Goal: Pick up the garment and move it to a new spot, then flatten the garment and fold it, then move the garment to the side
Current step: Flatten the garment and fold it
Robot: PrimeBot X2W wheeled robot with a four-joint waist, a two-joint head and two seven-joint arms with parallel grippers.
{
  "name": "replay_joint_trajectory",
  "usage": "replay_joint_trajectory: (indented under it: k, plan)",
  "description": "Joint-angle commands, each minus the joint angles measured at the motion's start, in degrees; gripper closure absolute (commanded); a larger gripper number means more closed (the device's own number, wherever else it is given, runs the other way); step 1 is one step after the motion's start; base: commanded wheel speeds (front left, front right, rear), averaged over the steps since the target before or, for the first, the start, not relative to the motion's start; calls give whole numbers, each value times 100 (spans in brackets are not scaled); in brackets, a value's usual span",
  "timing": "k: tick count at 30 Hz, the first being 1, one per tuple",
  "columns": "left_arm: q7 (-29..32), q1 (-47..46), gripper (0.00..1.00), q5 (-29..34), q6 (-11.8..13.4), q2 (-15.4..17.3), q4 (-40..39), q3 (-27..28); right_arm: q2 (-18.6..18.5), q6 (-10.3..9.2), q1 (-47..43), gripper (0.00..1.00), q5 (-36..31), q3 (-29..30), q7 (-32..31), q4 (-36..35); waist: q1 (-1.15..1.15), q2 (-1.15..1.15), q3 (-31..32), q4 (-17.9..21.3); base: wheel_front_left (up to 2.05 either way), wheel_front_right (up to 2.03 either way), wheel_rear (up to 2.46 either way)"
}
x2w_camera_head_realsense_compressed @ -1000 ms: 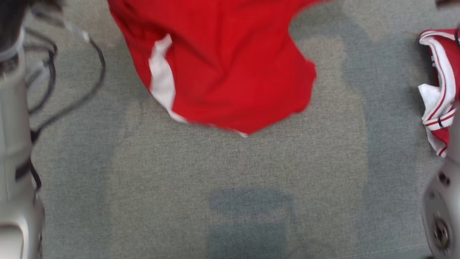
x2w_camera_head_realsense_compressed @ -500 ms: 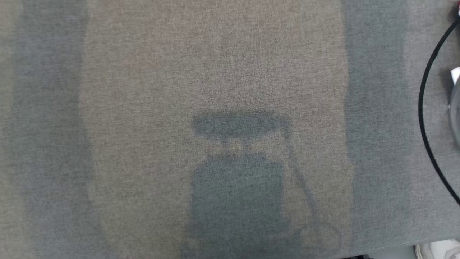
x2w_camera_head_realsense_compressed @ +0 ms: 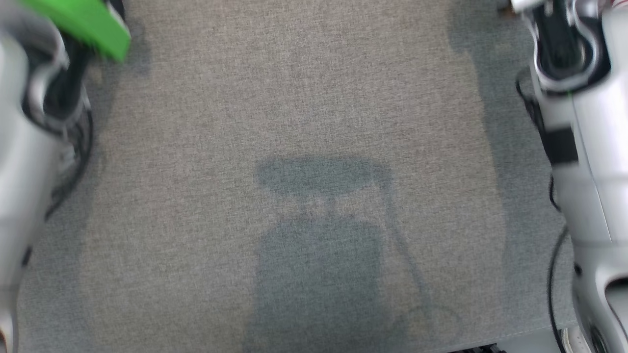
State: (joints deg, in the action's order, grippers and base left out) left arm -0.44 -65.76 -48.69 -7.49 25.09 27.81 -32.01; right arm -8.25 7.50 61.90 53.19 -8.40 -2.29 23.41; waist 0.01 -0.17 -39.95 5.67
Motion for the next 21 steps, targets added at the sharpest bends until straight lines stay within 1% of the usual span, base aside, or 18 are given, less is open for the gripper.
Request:
replay_joint_trajectory:
  k: [1,3,5,7,9,11,13,14,18,19,21]
  plan:
    - [-53,367,100,-151,2,152,-177,-93,-230,-1,-442,100,97,19,-56,-175,-1,17,295,-57,0,0,0]
    - [-118,877,100,-409,6,412,-585,-206,-370,0,-1043,100,316,2,-215,-632,-1,17,498,-68,0,0,0]
    - [-226,1463,100,-565,7,656,-924,-250,-608,-1,-1798,100,461,-12,-414,-1060,-1,17,733,-80,0,0,0]
    - [-417,2069,100,-726,14,753,-1233,-243,-823,-5,-2582,100,542,17,-597,-1504,-1,17,1003,-99,0,0,0]
    - [-606,2673,100,-776,127,863,-1556,-247,-982,-6,-3324,100,603,105,-769,-1929,-1,17,1251,-110,0,0,0]
    - [-794,3419,100,-858,321,945,-1920,-282,-1079,-6,-4107,100,658,221,-931,-2363,-1,17,1508,-99,0,0,0]
    - [-992,4196,100,-929,619,1013,-2344,-320,-1130,-6,-4863,100,708,344,-1102,-2803,-1,17,1722,-55,0,0,0]
    - [-1064,4547,100,-855,770,1069,-2561,-379,-1140,-6,-5205,100,722,444,-1160,-2982,-1,17,1827,-36,0,0,0]
    - [-1282,6048,100,-1136,1532,973,-3546,-384,-1045,-7,-6645,100,813,1016,-1471,-3689,-1,17,2117,-58,0,0,0]
    - [-1322,6365,100,-1196,1692,931,-3792,-354,-996,-8,-6975,100,845,1169,-1553,-3871,-1,17,2146,-74,0,0,0]
    - [-1369,6920,100,-1348,1923,865,-4305,-356,-925,-6,-7604,100,930,1437,-1761,-4320,-1,17,2161,-139,0,0,0]
